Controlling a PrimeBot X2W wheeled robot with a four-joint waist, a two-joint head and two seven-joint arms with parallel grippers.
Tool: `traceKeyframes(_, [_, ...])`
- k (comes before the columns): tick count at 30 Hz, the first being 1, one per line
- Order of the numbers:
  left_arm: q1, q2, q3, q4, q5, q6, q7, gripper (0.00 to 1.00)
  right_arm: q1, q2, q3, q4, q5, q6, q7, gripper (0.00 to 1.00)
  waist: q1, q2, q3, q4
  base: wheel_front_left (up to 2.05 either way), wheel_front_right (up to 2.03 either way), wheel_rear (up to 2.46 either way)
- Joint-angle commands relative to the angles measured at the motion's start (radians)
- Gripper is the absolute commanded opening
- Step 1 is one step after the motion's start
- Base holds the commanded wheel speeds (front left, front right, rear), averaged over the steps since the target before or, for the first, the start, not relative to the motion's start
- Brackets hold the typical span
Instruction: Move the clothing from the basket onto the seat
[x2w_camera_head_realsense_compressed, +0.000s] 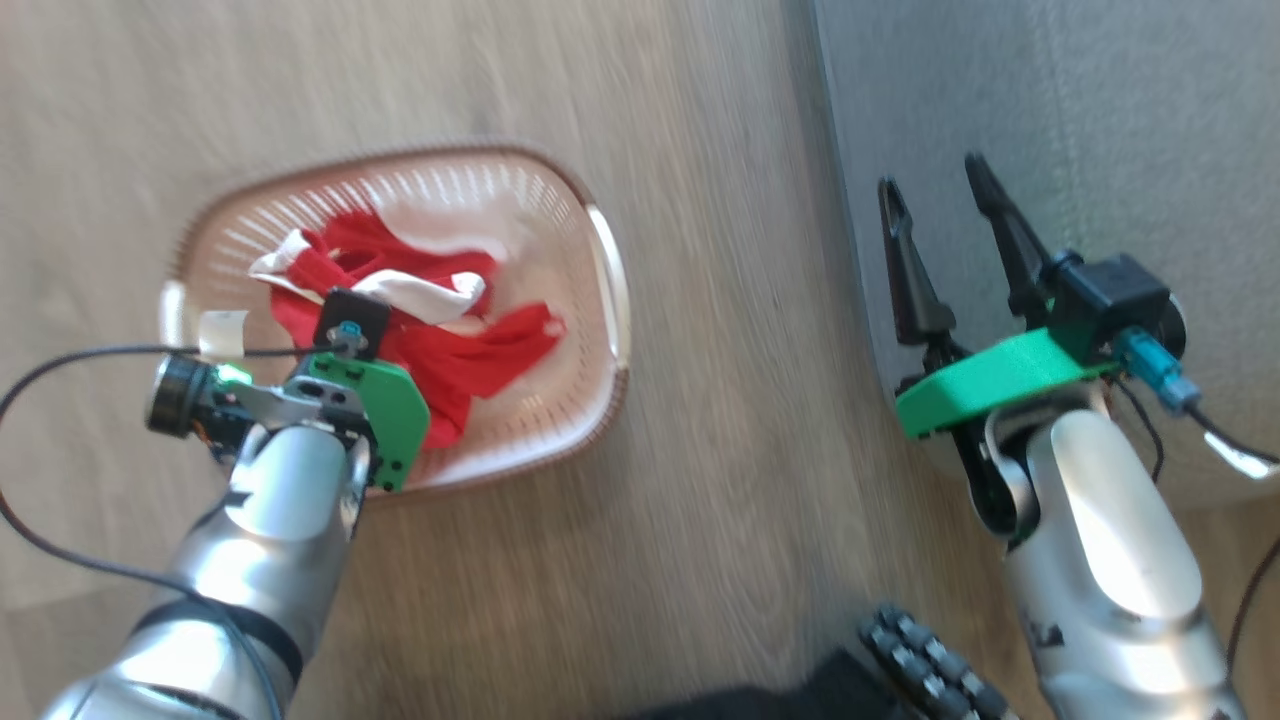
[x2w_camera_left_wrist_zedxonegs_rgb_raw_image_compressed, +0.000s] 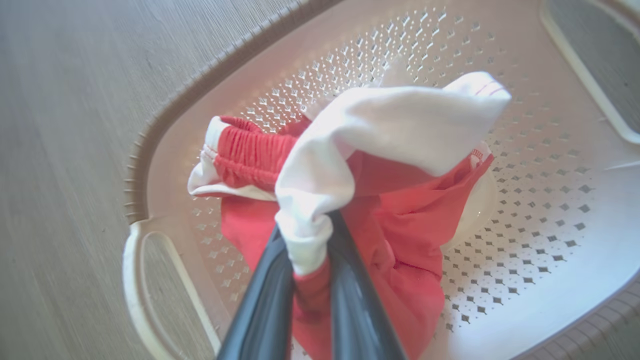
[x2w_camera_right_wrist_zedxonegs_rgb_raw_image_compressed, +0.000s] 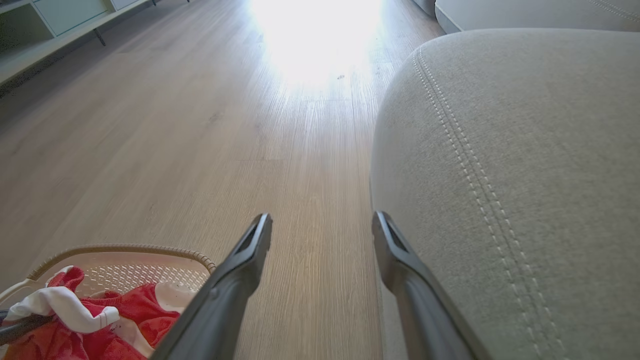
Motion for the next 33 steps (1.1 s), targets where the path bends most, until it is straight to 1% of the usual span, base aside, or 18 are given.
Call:
traceKeyframes(1, [0.035,0.010,0.025,-0.038,-0.010,0.007,-0.023,0.00,0.051,-0.009,0.006,-0.013,-0.007,0.007,0.001,1.00,0.0000,0.0000,-0.153,0.075,0.00,0.00,0.00])
traceKeyframes(3, [0.056,0.009,0.029,-0.087,-0.016,0.006,-0.027,0.00,0.070,-0.012,-0.001,-0.004,-0.009,0.007,0.001,1.00,0.0000,0.0000,-0.205,0.094,0.00,0.00,0.00])
traceKeyframes(6, [0.106,0.021,0.040,-0.228,-0.016,0.010,-0.028,0.00,0.097,-0.013,-0.011,0.000,-0.012,0.007,0.001,1.00,0.0000,0.0000,-0.271,0.122,0.00,0.00,0.00])
traceKeyframes(10, [0.188,0.049,0.072,-0.448,-0.004,0.031,-0.028,0.00,0.126,-0.011,-0.009,0.000,-0.015,0.007,0.001,1.00,0.0000,0.0000,-0.350,0.151,0.00,0.00,0.00])
traceKeyframes(11, [0.210,0.052,0.081,-0.508,-0.001,0.030,-0.028,0.00,0.133,-0.010,-0.007,0.000,-0.016,0.007,0.001,1.00,0.0000,0.0000,-0.371,0.159,0.00,0.00,0.00])
traceKeyframes(13, [0.255,0.056,0.100,-0.634,0.004,0.014,-0.028,0.00,0.148,-0.009,-0.003,0.003,-0.018,0.007,0.001,1.00,0.0000,0.0000,-0.406,0.170,0.00,0.00,0.00])
traceKeyframes(16, [0.320,0.054,0.154,-0.782,0.006,0.016,-0.029,0.00,0.173,-0.008,-0.004,0.008,-0.029,0.007,0.001,1.00,0.0000,0.0000,-0.455,0.187,0.00,0.00,0.00])
traceKeyframes(17, [0.320,0.054,0.154,-0.782,0.006,0.016,-0.029,0.00,0.173,-0.008,-0.004,0.008,-0.029,0.007,0.001,1.00,0.0000,0.0000,-0.455,0.187,0.00,0.00,0.00])
traceKeyframes(22, [0.390,0.041,0.220,-0.976,0.035,0.014,-0.029,0.00,0.206,-0.011,-0.007,0.022,-0.040,0.007,0.001,1.00,0.0000,0.0000,-0.522,0.206,0.00,0.00,0.00])
traceKeyframes(26, [0.431,0.015,0.287,-1.083,0.017,-0.013,-0.029,0.00,0.235,-0.012,-0.011,0.026,-0.047,0.007,0.001,1.00,0.0000,0.0000,-0.565,0.217,0.00,0.00,0.00])
traceKeyframes(33, [0.441,-0.011,0.355,-1.251,0.045,-0.050,-0.029,0.00,0.267,-0.011,-0.004,0.029,-0.054,0.007,0.001,1.00,0.0000,0.0000,-0.607,0.219,0.00,0.00,0.00])
